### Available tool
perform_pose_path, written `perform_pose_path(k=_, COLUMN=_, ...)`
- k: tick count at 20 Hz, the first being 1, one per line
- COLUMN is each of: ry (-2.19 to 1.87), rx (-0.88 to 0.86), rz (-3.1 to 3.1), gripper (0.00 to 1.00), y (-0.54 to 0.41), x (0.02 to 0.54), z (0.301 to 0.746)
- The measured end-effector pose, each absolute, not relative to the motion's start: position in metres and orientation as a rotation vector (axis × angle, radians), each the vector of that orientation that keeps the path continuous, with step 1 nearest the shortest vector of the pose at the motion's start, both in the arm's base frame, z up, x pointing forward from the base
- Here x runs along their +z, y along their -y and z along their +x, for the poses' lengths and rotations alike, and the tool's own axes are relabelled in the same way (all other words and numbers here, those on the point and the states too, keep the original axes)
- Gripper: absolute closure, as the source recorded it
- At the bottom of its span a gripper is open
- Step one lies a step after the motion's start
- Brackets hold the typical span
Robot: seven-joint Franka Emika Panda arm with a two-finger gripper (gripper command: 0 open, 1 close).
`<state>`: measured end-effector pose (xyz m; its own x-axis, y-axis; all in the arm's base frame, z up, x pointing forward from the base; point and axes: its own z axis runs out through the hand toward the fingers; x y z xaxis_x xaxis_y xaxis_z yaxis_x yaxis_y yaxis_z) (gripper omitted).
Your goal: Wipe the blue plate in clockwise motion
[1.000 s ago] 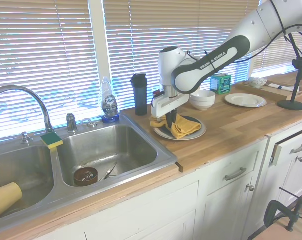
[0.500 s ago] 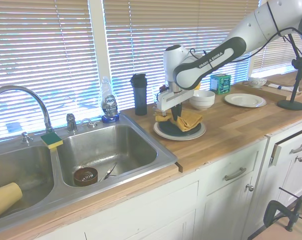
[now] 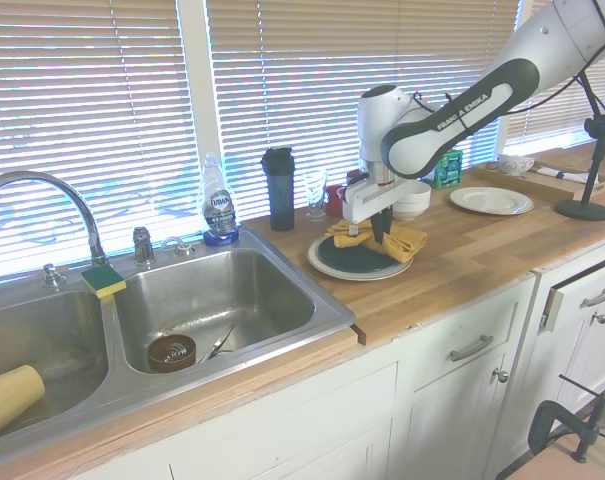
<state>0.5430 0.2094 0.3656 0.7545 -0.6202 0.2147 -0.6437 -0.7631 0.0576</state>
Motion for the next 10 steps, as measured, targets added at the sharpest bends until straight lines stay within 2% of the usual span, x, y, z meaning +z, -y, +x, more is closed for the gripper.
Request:
perform_pose_path(k=5, ry=0.945, rx=0.265, rz=2.848, gripper=1.00, y=-0.234, x=0.357, z=0.506)
perform_pose_path(k=10, ry=0.902, rx=0.277, rz=2.871, gripper=1.00, y=-0.266, x=0.357, z=0.488)
